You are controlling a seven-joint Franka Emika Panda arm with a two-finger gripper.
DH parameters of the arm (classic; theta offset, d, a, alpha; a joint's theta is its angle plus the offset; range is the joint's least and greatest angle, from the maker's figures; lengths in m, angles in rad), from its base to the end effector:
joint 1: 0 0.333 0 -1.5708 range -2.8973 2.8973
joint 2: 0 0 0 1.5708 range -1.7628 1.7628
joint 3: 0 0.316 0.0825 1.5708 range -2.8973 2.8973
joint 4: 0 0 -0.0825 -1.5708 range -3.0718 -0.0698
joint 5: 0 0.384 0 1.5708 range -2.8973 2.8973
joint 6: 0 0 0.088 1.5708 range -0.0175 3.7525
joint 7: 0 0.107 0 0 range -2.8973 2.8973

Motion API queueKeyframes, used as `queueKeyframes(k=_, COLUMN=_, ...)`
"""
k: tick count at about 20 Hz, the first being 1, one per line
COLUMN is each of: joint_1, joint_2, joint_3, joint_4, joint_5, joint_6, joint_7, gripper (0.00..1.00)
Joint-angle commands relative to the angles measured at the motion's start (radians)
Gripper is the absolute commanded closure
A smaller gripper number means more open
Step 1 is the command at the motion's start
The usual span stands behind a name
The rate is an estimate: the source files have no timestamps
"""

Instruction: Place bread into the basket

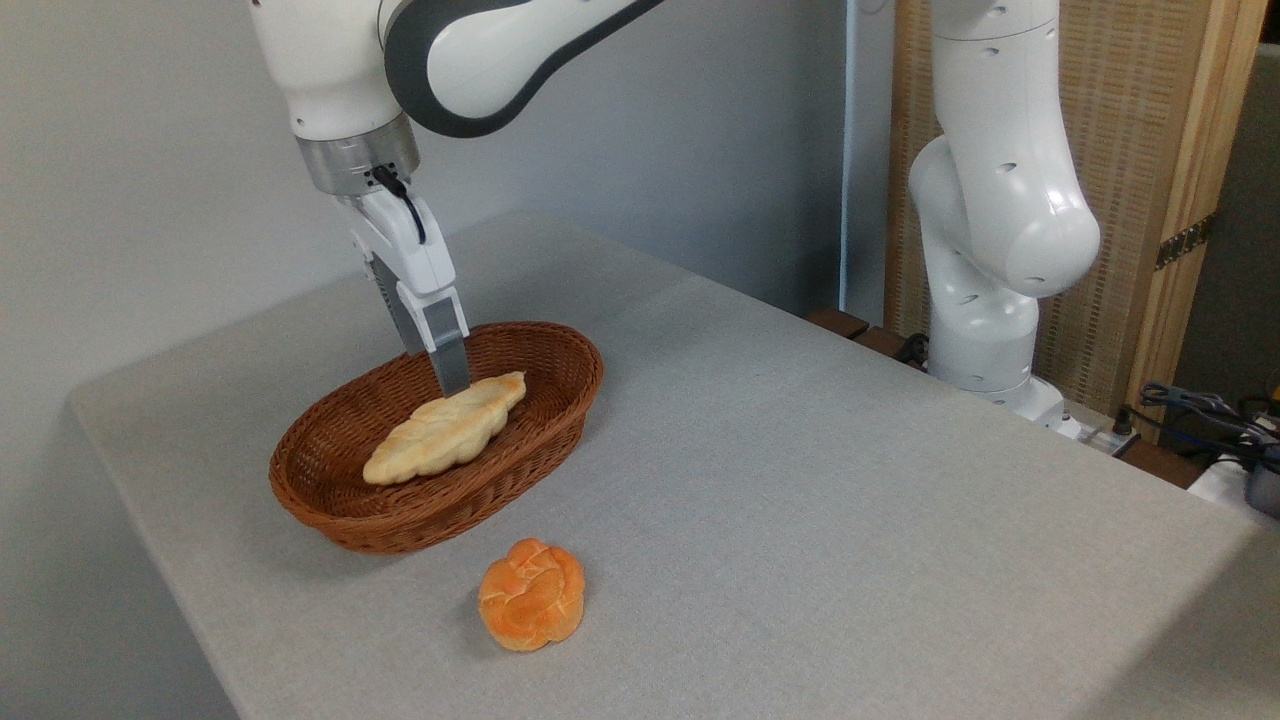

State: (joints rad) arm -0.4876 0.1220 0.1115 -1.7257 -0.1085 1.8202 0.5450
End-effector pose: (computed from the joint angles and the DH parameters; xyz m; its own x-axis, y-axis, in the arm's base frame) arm 0.5513 -0.2302 0.5024 0.6273 -0.7784 0.0233 -0.7767 -0.6232 0.0920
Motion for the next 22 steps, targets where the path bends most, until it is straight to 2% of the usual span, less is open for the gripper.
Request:
queueKeyframes(k=1, joint_1=0.032, joint_2=-0.001, joint_3=0.042, joint_4=0.116, joint_5=-0.007, joint_6=-0.067, joint_7=-0.007, gripper=0.00)
queueKeyframes(k=2, joint_1=0.035, joint_2=-0.001, joint_3=0.057, joint_4=0.136, joint_5=-0.005, joint_6=-0.074, joint_7=-0.007, gripper=0.00)
queueKeyframes(k=3, joint_1=0.072, joint_2=-0.004, joint_3=0.045, joint_4=0.140, joint_5=-0.002, joint_6=-0.096, joint_7=-0.005, gripper=0.00)
queueKeyframes(k=4, joint_1=0.146, joint_2=-0.016, joint_3=0.009, joint_4=0.141, joint_5=0.003, joint_6=-0.114, joint_7=-0.002, gripper=0.00)
queueKeyframes(k=5, joint_1=0.253, joint_2=-0.037, joint_3=-0.106, joint_4=0.141, joint_5=0.041, joint_6=-0.125, joint_7=0.000, gripper=0.00)
queueKeyframes(k=6, joint_1=0.305, joint_2=-0.060, joint_3=-0.143, joint_4=0.140, joint_5=0.096, joint_6=-0.128, joint_7=0.003, gripper=0.00)
queueKeyframes(k=7, joint_1=0.313, joint_2=-0.082, joint_3=-0.136, joint_4=0.140, joint_5=0.107, joint_6=-0.168, joint_7=0.016, gripper=0.00)
queueKeyframes(k=8, joint_1=0.361, joint_2=-0.090, joint_3=-0.147, joint_4=0.140, joint_5=0.105, joint_6=-0.202, joint_7=0.065, gripper=0.00)
queueKeyframes(k=9, joint_1=0.406, joint_2=-0.097, joint_3=-0.189, joint_4=0.140, joint_5=0.104, joint_6=-0.206, joint_7=0.091, gripper=0.00)
queueKeyframes(k=12, joint_1=0.417, joint_2=-0.097, joint_3=-0.187, joint_4=0.143, joint_5=0.107, joint_6=-0.206, joint_7=0.093, gripper=0.00)
queueKeyframes(k=15, joint_1=0.420, joint_2=-0.114, joint_3=-0.136, joint_4=0.144, joint_5=0.096, joint_6=-0.205, joint_7=0.099, gripper=0.00)
queueKeyframes(k=22, joint_1=0.420, joint_2=-0.120, joint_3=-0.134, joint_4=0.143, joint_5=0.102, joint_6=-0.208, joint_7=0.101, gripper=0.00)
